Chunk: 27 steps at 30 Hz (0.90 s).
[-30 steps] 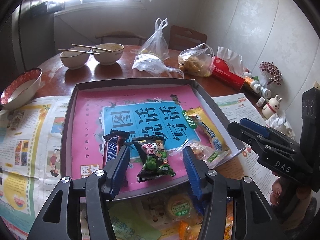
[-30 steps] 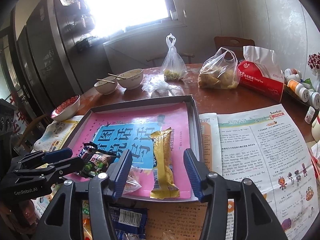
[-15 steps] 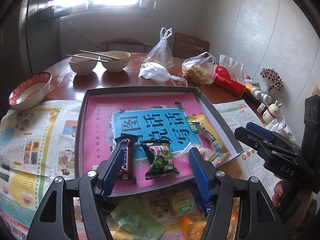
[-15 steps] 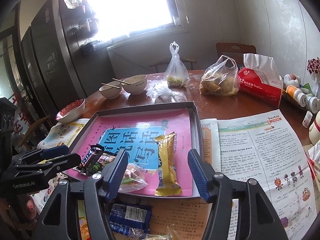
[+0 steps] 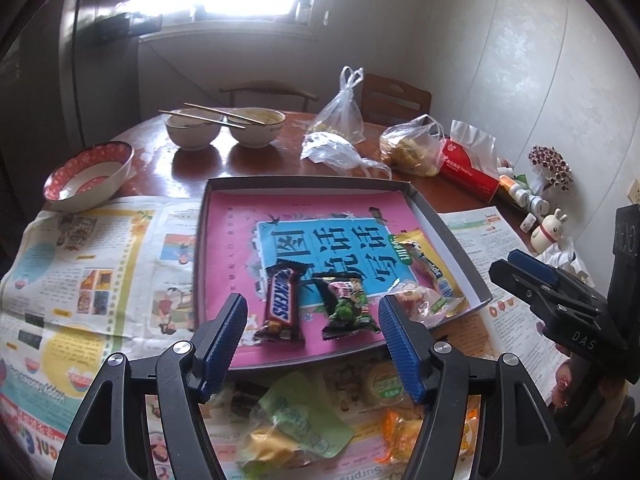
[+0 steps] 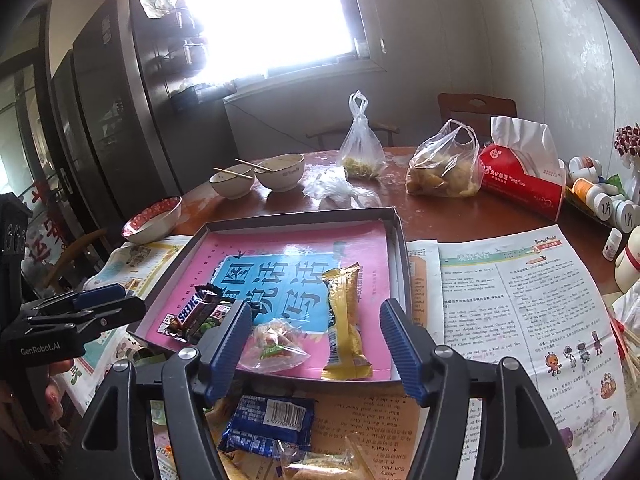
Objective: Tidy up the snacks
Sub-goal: 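Withdraw both grippers from the tray toward the snacks on the newspaper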
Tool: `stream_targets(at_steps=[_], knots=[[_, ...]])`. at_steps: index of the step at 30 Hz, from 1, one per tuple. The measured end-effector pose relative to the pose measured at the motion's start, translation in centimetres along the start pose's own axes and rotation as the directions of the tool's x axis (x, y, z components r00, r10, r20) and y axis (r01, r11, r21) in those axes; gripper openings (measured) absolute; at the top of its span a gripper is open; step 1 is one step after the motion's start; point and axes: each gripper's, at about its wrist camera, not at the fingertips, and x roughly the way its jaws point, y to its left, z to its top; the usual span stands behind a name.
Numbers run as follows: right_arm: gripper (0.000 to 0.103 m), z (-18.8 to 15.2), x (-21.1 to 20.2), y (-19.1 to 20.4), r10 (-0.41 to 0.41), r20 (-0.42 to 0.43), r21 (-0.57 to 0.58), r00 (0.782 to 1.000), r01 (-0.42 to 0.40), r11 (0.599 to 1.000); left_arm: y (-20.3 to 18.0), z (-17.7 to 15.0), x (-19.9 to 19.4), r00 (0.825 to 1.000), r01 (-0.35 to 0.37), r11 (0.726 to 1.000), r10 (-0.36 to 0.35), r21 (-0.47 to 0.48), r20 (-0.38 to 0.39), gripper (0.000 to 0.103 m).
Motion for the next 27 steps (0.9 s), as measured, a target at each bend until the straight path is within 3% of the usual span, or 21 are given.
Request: stream_targets(at_steps=[27], knots=[[0.068, -1.1, -2.8, 3.0, 0.057, 0.019, -0.086, 0.998, -0.055, 0.995, 1.9, -2.4, -2.5, 0.999, -0.045, 0.999, 0.045, 0.0, -0.03, 0.07]])
